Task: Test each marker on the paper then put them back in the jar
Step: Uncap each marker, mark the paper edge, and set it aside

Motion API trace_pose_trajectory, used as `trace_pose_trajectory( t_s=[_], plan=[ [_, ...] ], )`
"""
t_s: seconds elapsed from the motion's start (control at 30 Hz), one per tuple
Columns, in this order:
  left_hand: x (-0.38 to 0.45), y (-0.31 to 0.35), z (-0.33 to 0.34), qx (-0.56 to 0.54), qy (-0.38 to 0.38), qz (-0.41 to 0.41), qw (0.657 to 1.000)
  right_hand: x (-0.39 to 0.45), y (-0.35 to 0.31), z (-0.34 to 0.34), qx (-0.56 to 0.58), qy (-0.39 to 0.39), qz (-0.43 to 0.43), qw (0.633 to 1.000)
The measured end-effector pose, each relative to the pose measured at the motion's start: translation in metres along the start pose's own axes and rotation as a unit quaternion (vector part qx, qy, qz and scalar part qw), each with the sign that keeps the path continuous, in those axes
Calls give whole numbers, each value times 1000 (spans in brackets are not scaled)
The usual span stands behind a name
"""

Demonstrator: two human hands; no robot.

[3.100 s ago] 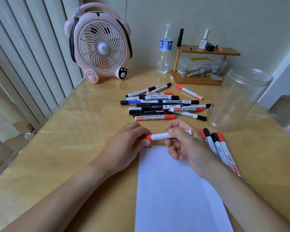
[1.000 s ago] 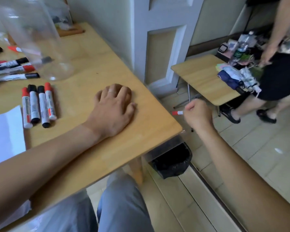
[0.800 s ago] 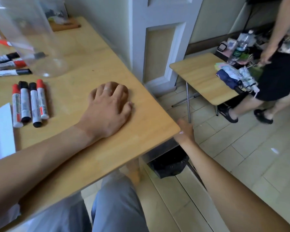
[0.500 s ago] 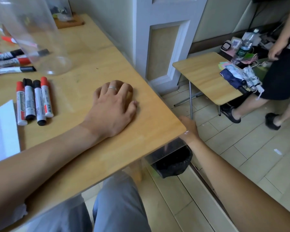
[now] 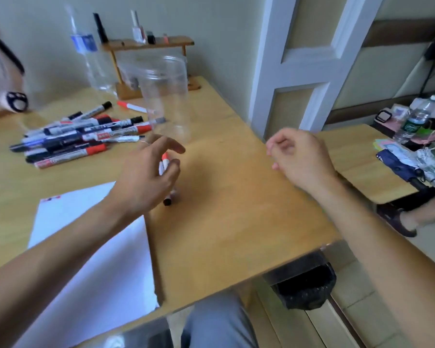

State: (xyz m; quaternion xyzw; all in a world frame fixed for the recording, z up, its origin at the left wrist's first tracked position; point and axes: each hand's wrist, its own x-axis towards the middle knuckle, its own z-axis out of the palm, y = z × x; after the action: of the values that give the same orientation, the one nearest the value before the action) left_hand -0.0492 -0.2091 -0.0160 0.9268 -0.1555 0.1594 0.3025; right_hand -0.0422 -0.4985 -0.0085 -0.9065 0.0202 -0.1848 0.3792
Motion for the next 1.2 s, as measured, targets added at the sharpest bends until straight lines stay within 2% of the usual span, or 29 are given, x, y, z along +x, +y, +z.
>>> trace_pose_trajectory(
  t_s=[0.13,0.23,0.43,0.53,0.7,1.03,1.1,1.2],
  plan=[
    [-19,-53,-39,44,36,-37,998,-17,-87,88,63,-60,-125,988],
    [-37,-98,-67,49,74,-69,994,-27,-138,150,81,-106,-181,974],
    [-66,-193,-113,63,126,-165,976,-17,-188,243,35,-162,-206,964],
    [-72,-214,-115,51,136,-188,971,-6,-197,274,-9,-167,-203,965],
    [-70,-220,-109,67,114,-143,981,14,-211,307,-63,-142,-247,956],
    [-74,-221,-114,4,124,-165,979,15,-216,319,-173,-110,-347,915],
    [-74,-219,-116,0,127,-161,979,10,-218,308,-142,-112,-336,924],
    [-75,-212,-117,-16,112,-113,987,-7,-225,287,47,-132,-229,963]
  ],
)
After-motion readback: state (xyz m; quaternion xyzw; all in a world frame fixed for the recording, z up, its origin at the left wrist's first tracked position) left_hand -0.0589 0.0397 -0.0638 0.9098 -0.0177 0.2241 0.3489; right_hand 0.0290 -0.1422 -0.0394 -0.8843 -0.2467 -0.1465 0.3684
